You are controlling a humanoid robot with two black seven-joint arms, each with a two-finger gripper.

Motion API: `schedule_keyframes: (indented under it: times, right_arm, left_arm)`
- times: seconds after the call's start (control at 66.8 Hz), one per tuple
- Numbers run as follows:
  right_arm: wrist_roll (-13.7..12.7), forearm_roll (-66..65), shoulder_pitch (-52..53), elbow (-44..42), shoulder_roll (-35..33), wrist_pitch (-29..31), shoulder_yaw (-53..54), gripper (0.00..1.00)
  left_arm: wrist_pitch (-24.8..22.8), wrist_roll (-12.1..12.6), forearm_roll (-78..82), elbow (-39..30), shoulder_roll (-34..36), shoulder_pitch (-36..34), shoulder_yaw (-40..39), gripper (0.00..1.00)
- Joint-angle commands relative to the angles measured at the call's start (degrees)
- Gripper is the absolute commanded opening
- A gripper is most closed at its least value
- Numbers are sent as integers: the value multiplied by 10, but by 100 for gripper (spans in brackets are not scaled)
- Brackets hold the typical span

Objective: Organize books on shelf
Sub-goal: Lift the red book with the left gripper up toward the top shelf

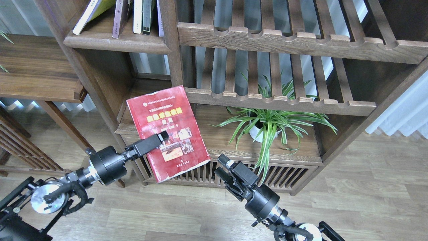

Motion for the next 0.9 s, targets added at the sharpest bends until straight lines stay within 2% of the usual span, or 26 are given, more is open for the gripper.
schedule_keyframes:
  times: [0.0, 0.36, 0.494, 0.719, 0.884]
  right_arm:
    - [0, 0, 10, -12, 0, 0, -1, 90]
    - [-1, 0, 14, -28, 0, 0, -5, 90]
    - [0, 0, 18, -31, 0, 0, -5, 90]
    - [0, 0, 18, -40, 0, 0, -5, 91]
    - [-1, 0, 18, -40, 0, 0, -4, 92]
  left_arm:
    - [0, 0, -1, -1, -1, -10, -72, 1]
    - [0, 0, 0, 0, -1, -57, -140, 1]
    - [0, 1, 0, 0, -1, -79, -197, 1]
    - [0, 27, 4, 3, 5, -187, -254, 1]
    - [0, 27, 7, 3, 6, -195, -268, 1]
